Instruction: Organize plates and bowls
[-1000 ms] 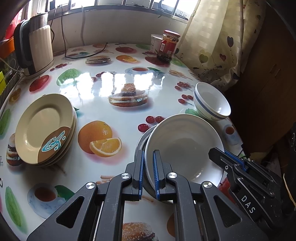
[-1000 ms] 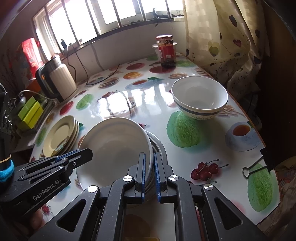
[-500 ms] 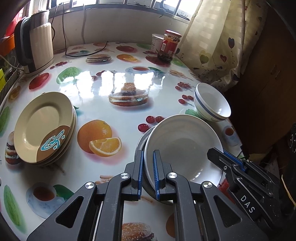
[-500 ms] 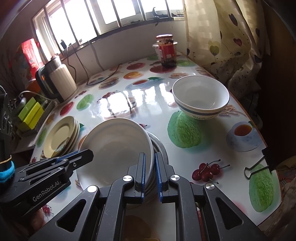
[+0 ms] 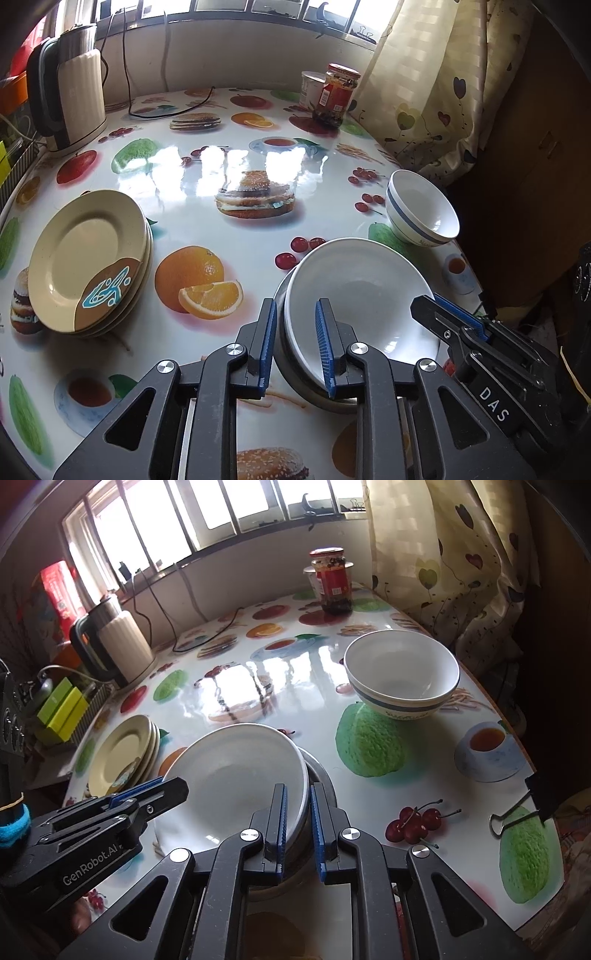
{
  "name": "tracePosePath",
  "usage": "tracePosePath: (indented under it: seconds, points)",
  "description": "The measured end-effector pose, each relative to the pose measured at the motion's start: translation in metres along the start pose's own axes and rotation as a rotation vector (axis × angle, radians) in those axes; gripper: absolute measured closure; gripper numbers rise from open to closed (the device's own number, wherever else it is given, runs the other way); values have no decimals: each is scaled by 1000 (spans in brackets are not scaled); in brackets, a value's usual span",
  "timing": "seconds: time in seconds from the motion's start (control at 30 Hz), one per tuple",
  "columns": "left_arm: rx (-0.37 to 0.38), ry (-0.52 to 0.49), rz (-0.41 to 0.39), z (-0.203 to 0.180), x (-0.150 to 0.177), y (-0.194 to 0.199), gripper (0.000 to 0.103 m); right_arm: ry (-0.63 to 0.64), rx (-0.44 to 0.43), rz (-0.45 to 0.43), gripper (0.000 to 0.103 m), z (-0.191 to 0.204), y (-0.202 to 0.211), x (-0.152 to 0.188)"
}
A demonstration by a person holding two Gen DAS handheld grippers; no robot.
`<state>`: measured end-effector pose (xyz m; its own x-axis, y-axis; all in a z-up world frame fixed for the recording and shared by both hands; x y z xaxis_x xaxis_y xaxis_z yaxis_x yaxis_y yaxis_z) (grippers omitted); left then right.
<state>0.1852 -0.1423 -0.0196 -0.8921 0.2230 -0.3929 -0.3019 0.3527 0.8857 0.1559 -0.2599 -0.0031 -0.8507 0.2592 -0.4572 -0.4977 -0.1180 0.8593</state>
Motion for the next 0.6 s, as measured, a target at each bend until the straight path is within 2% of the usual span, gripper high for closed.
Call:
tracePosePath:
  seconds: [0.43,0.6]
  points:
    - [-6,-3,-7,1,-2,2,80,1,-3,-4,88,0,1,-3]
    - [-16,-9,-16,-1,-5,5,80,-1,-6,-12,83,1,3,-4]
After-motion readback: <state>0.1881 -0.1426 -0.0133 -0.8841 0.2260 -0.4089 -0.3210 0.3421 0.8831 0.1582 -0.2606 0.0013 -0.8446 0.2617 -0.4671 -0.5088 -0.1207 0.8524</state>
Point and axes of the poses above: each gripper's, at about its wrist camera, not at the fingertips, and y roughly against the way its jaws point, z to its left, x to its underside, the point moved 6 cm from there along -y, roughly the way its jaws point, and after that the axes turned 10 degrees about z, right-handed, at the moved point
